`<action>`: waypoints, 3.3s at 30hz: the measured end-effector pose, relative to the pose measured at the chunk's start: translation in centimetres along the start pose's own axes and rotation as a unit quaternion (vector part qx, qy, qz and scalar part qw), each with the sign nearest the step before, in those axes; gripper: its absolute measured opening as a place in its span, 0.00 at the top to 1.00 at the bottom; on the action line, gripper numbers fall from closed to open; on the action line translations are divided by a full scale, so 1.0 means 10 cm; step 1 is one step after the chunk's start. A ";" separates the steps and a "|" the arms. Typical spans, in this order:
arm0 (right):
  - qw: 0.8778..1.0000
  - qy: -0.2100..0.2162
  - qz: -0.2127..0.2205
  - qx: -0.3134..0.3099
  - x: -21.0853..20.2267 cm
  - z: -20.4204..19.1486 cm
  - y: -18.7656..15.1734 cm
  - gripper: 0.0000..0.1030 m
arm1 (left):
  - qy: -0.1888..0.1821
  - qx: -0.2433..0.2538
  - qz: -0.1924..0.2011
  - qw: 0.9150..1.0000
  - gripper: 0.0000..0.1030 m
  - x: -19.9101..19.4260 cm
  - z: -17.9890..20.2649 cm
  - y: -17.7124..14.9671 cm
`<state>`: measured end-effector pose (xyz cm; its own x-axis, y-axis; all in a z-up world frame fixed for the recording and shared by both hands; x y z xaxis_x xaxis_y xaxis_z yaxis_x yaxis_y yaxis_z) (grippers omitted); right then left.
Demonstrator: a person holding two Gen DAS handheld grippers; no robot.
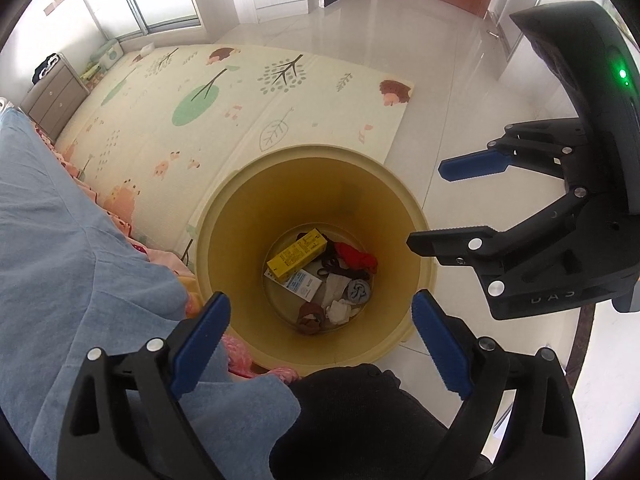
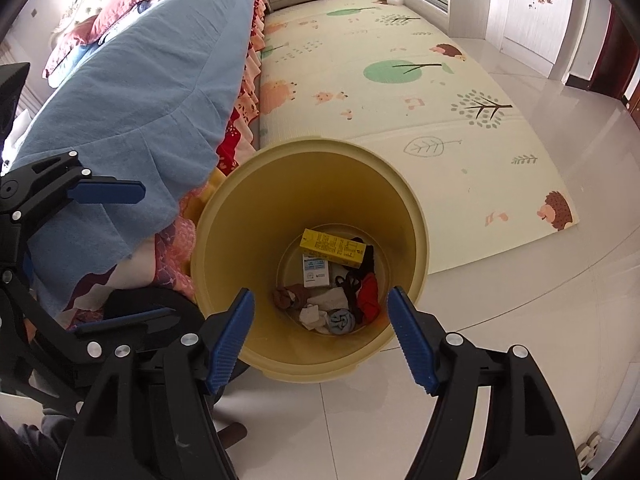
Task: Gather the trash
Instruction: 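Return both open grippers to the foam pieces on the bed, then grasp the black foam pad with the right gripper while the left gripper grasps the white foam block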
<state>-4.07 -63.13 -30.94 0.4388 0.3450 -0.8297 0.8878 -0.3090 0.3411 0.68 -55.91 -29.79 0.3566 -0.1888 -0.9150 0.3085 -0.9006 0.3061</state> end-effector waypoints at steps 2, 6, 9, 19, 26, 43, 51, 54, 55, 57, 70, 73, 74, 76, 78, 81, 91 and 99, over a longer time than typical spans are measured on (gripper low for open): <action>1.000 -0.003 0.002 0.001 -0.03 -0.01 0.01 0.34 | -0.001 0.000 0.006 1.000 0.11 -0.01 0.00 0.01; 1.000 -0.008 0.009 0.000 -0.12 -0.07 0.04 0.34 | -0.008 -0.002 0.020 1.000 0.11 -0.08 0.01 0.03; 1.000 -0.014 0.017 -0.006 -0.21 -0.15 0.08 0.34 | -0.010 -0.005 0.045 0.999 0.11 -0.19 0.00 0.07; 0.994 -0.027 0.099 -0.031 -0.77 -0.60 0.45 0.33 | -0.015 -0.049 0.125 0.991 0.11 -0.84 -0.34 0.06; 0.978 0.004 0.189 -0.091 -1.10 -1.40 0.75 0.20 | 0.038 -0.100 0.220 0.970 0.10 -1.48 -0.90 -0.27; 0.945 0.159 0.197 -0.206 -0.39 -3.63 1.16 0.11 | 0.234 -0.313 0.223 0.893 0.04 -2.03 -2.94 -2.21; 0.936 0.212 0.191 -0.204 0.05 -4.39 1.27 0.10 | 0.293 -0.374 0.214 0.853 0.04 -2.20 -3.78 -2.98; 0.935 0.216 0.192 -0.206 0.20 -4.61 1.34 0.10 | 0.303 -0.389 0.222 0.841 0.04 -2.29 -3.97 -3.18; 0.934 0.212 0.190 -0.215 0.26 -4.69 1.35 0.10 | 0.305 -0.394 0.223 0.838 0.04 -2.31 -4.03 -3.23; 0.931 0.198 0.194 -0.238 0.36 -4.85 1.40 0.10 | 0.305 -0.401 0.223 0.835 0.04 -2.30 -4.17 -3.30; 0.934 0.157 0.151 -0.283 1.11 -5.32 1.75 0.13 | 0.258 -0.456 0.219 0.823 0.04 -2.01 -4.84 -3.67; 0.938 0.155 0.131 -0.280 1.26 -5.35 1.80 0.22 | 0.251 -0.456 0.216 0.826 0.04 -1.96 -4.90 -3.67; 0.941 0.151 0.123 -0.277 1.32 -5.34 1.83 0.25 | 0.250 -0.453 0.216 0.828 0.04 -1.95 -4.92 -3.66; 0.945 0.149 0.108 -0.270 1.44 -5.33 1.87 0.29 | 0.247 -0.449 0.217 0.831 0.04 -1.93 -4.95 -3.64; 0.949 0.151 0.088 -0.264 1.56 -5.33 1.91 0.34 | 0.244 -0.443 0.217 0.835 0.04 -1.91 -4.98 -3.62; 0.952 0.146 0.065 -0.262 1.72 -5.34 1.95 0.38 | 0.239 -0.436 0.212 0.841 0.04 -1.86 -5.01 -3.59; 0.950 0.101 0.014 -0.294 2.00 -5.40 1.93 0.67 | 0.221 -0.448 0.202 0.842 0.04 -1.75 -5.08 -3.61; 0.934 0.097 0.048 -0.342 1.77 -5.52 1.74 0.71 | 0.225 -0.449 0.195 0.843 0.04 -1.75 -5.20 -3.50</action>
<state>26.77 -13.50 -15.33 0.4789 0.5189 -0.7081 0.6951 0.2685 0.6669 29.52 -0.74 -10.82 0.8215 -0.0519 -0.5678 0.5606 -0.1078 0.8210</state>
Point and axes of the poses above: each gripper's, at about its wrist camera, not at the fingertips, and x roughly the way its jaws point, z to its right, y to its top, the point moved 9 cm from there along x, roughly the way its jaws point, and after that the axes turned 15 degrees about y, right-handed, at the moved point
